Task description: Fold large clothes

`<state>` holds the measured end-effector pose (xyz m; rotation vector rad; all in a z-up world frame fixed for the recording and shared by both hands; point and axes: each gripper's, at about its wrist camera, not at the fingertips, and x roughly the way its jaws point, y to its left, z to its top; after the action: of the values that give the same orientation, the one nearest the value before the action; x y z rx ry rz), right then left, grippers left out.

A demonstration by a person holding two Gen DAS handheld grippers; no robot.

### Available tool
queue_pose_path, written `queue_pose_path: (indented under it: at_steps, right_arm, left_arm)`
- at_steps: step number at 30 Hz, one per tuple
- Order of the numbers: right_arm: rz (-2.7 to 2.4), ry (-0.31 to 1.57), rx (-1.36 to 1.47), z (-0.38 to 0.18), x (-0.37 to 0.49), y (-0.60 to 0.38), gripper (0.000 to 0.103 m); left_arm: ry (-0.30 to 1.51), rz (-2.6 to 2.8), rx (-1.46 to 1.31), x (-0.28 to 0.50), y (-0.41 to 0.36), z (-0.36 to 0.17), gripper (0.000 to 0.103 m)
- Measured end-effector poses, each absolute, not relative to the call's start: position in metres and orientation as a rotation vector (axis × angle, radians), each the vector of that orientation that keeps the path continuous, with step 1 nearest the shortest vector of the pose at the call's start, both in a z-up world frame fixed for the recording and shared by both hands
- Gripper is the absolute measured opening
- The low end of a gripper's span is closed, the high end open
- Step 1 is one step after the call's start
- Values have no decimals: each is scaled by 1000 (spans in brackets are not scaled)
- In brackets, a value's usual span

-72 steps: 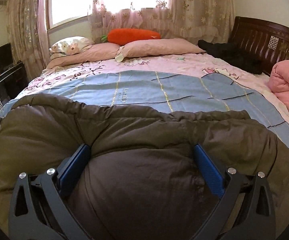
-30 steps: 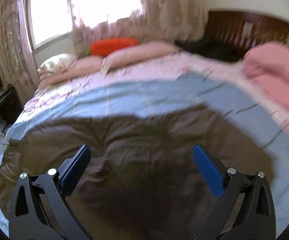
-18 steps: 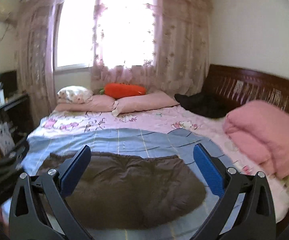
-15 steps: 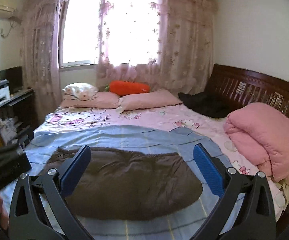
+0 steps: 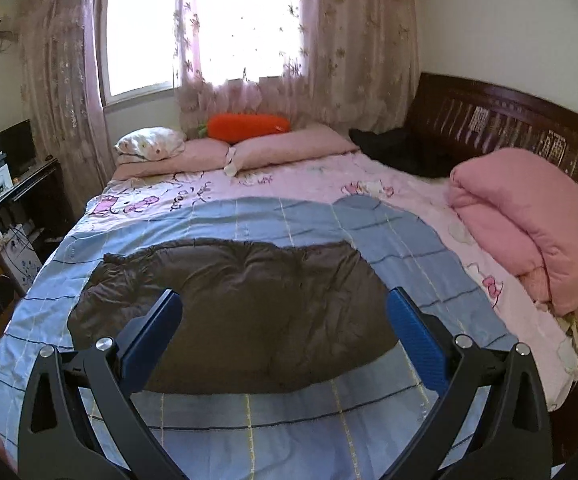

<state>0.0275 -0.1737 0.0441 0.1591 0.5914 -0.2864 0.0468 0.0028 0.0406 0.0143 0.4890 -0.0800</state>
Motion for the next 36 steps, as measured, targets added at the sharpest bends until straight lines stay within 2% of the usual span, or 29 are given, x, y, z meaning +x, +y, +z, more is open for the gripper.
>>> queue_pose_path:
  at_steps: [36]
  right_arm:
    - [-274, 608, 145, 45, 30, -171, 102]
  left_arm:
    - [526, -90, 6, 60, 12, 23, 101]
